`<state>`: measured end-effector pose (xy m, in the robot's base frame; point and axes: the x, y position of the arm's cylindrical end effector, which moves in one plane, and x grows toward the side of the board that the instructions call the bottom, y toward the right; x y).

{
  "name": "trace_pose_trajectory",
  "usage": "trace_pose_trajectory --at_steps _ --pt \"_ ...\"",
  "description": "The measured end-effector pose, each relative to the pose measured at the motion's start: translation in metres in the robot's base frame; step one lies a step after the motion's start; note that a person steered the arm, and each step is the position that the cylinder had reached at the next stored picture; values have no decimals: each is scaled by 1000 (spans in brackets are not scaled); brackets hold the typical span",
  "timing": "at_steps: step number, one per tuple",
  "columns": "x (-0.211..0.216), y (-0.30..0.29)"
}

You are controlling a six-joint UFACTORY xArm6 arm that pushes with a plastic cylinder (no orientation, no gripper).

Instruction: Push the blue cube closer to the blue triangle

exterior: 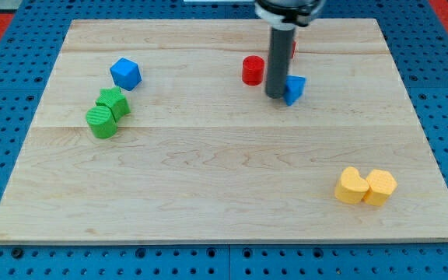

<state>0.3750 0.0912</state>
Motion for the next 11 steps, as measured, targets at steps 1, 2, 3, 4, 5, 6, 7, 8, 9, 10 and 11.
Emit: trace_pose_trajectory --at_steps 1,2,3,4,5,6,7,8,9,10,11 --pt "0 33" --pt "0 80" --pt "3 103" --pt "32 22" --pt "43 -58" --pt "29 -115" --pt "-19 -130" --pt "-61 -162" --pt "-96 -215" --pt "-98 -303" --pt "-72 -321"
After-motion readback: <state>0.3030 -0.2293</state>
